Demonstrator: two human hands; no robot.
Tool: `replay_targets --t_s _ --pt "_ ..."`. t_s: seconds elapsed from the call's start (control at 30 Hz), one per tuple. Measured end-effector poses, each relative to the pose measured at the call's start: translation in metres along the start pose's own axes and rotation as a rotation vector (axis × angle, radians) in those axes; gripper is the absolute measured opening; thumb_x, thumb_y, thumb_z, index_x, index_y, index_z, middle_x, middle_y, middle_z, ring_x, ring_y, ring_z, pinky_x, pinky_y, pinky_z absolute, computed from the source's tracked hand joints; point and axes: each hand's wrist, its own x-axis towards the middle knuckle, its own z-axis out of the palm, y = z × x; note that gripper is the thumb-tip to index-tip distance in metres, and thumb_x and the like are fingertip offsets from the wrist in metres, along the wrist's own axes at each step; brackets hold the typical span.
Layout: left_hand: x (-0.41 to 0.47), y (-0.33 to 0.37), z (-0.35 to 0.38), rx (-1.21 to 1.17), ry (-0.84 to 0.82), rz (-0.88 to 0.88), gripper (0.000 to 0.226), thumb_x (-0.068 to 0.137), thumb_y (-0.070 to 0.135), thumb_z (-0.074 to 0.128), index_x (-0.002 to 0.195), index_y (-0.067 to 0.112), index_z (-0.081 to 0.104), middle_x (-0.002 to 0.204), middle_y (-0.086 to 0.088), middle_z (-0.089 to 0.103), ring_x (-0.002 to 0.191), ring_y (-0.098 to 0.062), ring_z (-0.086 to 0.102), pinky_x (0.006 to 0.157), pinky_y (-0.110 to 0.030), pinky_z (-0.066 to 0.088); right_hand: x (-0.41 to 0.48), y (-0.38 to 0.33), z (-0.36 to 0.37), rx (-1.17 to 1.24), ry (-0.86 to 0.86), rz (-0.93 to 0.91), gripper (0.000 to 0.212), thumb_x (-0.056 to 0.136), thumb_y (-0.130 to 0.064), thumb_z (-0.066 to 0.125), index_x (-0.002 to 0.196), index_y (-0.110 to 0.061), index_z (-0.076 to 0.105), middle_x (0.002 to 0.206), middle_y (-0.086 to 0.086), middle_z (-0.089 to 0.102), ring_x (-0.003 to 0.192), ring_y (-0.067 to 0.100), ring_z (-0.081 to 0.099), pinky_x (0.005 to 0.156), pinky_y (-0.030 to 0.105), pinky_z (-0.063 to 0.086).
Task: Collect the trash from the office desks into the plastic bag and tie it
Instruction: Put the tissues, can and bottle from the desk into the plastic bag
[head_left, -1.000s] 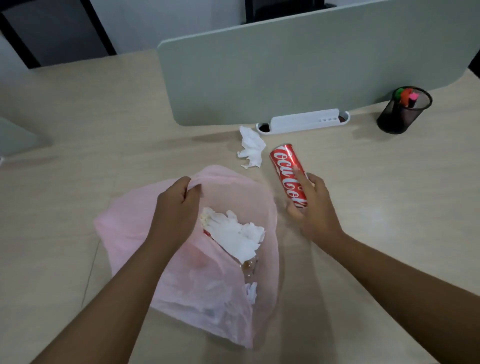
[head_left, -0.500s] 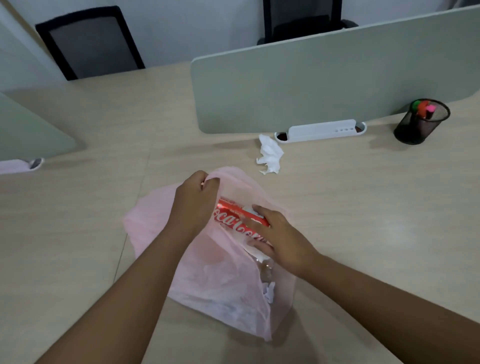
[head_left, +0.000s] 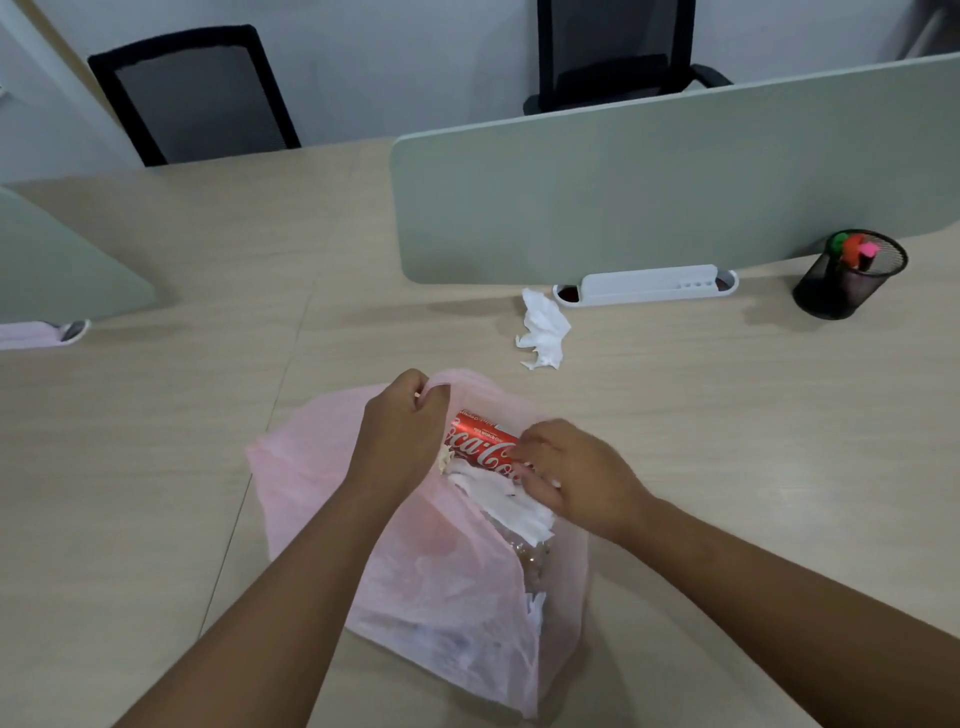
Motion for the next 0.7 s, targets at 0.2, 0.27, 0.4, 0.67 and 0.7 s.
replay_targets --t_s 0.2,0.27,0.4,0.67,0.7 --pt "0.002 -0.002 0.015 0.005 0.002 -0.026 0.032 0.099 0.027 0.041 0.071 0.012 0.035 0.063 0.002 0.042 0.056 -0.015 0.036 0.052 -0.029 0.028 0.058 0.057 -0.017 0.015 0.255 0.330 0.023 0.088 -0.032 0.057 0.098 -0.014 0.067 0.105 0.004 0.057 0.096 0.024 0.056 0.068 0.033 0.050" --pt "0.003 -0.004 0.019 0.019 0.000 -0.030 0.035 0.102 0.028 0.039 0.072 0.011 0.038 0.063 0.000 0.046 0.057 -0.015 0.041 0.052 -0.030 0.031 0.076 0.083 0.000 -0.067 0.008 0.483 0.047 0.087 -0.036 0.063 0.132 -0.025 0.055 0.140 0.009 0.041 0.125 0.033 0.039 0.088 0.042 0.048" --pt "0.004 -0.012 0.021 0.044 0.009 -0.019 0.034 0.102 0.028 0.038 0.073 0.010 0.037 0.063 -0.002 0.043 0.057 -0.018 0.037 0.055 -0.033 0.030 0.104 0.124 0.039 -0.224 -0.173 0.574 0.090 0.080 -0.051 0.069 0.153 -0.037 0.017 0.161 0.015 0.002 0.143 0.047 0.011 0.110 0.054 0.031" --pt "-0.003 -0.029 0.011 0.083 0.080 0.021 0.032 0.099 0.020 0.043 0.072 0.006 0.035 0.057 0.000 0.037 0.053 -0.013 0.029 0.052 -0.033 0.026 0.136 0.152 0.073 -0.276 -0.126 0.505 0.049 0.092 -0.038 0.052 0.139 -0.027 0.046 0.150 0.013 0.033 0.135 0.038 0.030 0.105 0.049 0.027" --pt "-0.004 -0.030 0.010 0.082 0.074 0.024 0.032 0.099 0.019 0.044 0.072 0.005 0.035 0.057 -0.001 0.037 0.053 -0.014 0.029 0.052 -0.033 0.026 0.132 0.153 0.074 -0.288 -0.098 0.491 0.039 0.094 -0.034 0.050 0.131 -0.022 0.052 0.140 0.014 0.042 0.126 0.037 0.038 0.100 0.046 0.031"
